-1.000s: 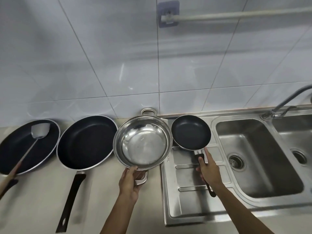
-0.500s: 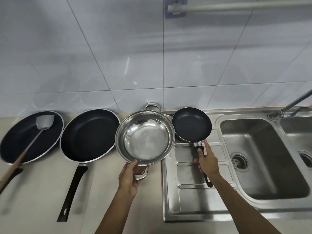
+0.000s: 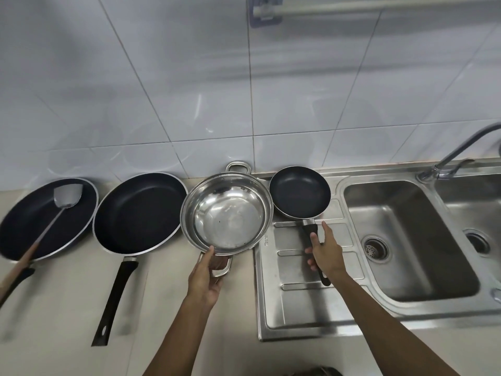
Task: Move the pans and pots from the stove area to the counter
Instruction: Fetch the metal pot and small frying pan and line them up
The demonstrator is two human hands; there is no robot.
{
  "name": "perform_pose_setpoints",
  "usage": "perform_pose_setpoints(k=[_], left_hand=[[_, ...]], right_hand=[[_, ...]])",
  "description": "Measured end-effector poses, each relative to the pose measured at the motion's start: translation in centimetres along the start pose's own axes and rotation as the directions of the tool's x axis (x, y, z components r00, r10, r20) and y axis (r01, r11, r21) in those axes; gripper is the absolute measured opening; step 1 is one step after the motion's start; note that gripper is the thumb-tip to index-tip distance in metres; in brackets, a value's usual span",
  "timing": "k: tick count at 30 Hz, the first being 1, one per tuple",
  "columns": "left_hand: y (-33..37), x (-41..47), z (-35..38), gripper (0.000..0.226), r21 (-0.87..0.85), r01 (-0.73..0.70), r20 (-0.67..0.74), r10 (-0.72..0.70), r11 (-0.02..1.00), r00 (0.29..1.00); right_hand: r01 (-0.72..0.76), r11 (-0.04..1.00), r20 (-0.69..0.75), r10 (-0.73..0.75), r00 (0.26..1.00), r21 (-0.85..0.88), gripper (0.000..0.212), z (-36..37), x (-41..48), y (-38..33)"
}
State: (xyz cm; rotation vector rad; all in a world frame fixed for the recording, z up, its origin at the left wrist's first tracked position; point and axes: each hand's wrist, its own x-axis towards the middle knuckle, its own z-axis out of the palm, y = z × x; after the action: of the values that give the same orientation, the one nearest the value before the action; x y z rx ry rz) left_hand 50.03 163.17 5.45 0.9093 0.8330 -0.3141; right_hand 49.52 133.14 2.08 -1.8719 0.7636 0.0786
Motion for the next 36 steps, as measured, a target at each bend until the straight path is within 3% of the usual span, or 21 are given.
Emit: perform_pose_setpoints(k=[6,10,14,18,20,21,23,24,26,28,32,34,36], left_hand=[[-2.0,-2.2,-0.8,0.019,-0.040,0.051,0.022,-0.050,0.998,0.998],[-4.7,-3.7,-1.5,0.047,-0.069,0.104,0.043,-0.101,0.992,0.994],[-7.4,-4.7,-1.9,0.050,-0.086,0.137,0.068,-0.132,0.987,0.989],[-10.8,-6.7,-1.3,0.045,0.047,0.126,0.046,-0.128,0.991,0.991],[-12.7,-8.2,-0.7,0.039,0.241,0.022,0.019,-0.028,0.970,0.999],[-13.8,-9.1,-0.2,0.037,0.408,-0.081,0.036,0.073,0.909,0.997],[-16.4,-11.1,1.0,0.039,0.729,-0.311,0.188,0.259,0.609,0.947],[-17.8,-12.1,1.8,0.039,0.806,-0.393,0.281,0.299,0.442,0.912],[-20.6,-14.1,3.5,0.043,0.847,-0.473,0.415,0.255,0.243,0.873],[-23.9,-16.3,5.8,0.050,0.821,-0.569,0.549,0.219,0.036,0.806],[-31.5,-19.9,10.0,0.053,0.580,-0.711,0.798,0.101,-0.397,0.594],[-35.7,-21.7,12.4,0.060,0.467,-0.704,0.843,0.028,-0.534,0.538],[-39.2,-23.2,15.1,0.060,0.338,-0.733,0.894,-0.044,-0.590,0.446]], right_hand=[[-0.022,1.000,0.014,0.022,1.000,0.003,0.036,-1.3,-3.2,1.7],[-0.032,0.999,0.060,0.033,0.998,-0.021,0.024,-2.4,-5.3,3.2],[-0.019,0.997,0.074,0.025,0.997,-0.075,0.025,-3.3,-7.0,4.5],[0.024,0.994,0.112,-0.012,0.994,-0.107,0.024,-4.6,-9.1,6.3],[0.099,0.982,0.152,-0.074,0.986,-0.163,0.025,-5.7,-10.4,7.2],[0.161,0.963,0.174,-0.125,0.977,-0.215,0.027,-6.7,-11.1,7.6],[0.317,0.879,0.204,-0.258,0.944,-0.355,0.030,-8.9,-12.4,8.7],[0.386,0.828,0.214,-0.324,0.921,-0.406,0.029,-10.2,-12.9,9.5],[0.467,0.762,0.228,-0.408,0.884,-0.449,0.029,-12.8,-14.1,11.0],[0.531,0.695,0.229,-0.484,0.844,-0.484,0.031,-16.3,-15.3,13.1],[0.622,0.520,0.226,-0.632,0.741,-0.586,0.037,-24.5,-16.8,18.3],[0.585,0.467,0.200,-0.643,0.740,-0.663,0.040,-29.6,-17.5,21.5],[0.517,0.445,0.161,-0.623,0.765,-0.731,0.044,-34.3,-18.4,24.5]])
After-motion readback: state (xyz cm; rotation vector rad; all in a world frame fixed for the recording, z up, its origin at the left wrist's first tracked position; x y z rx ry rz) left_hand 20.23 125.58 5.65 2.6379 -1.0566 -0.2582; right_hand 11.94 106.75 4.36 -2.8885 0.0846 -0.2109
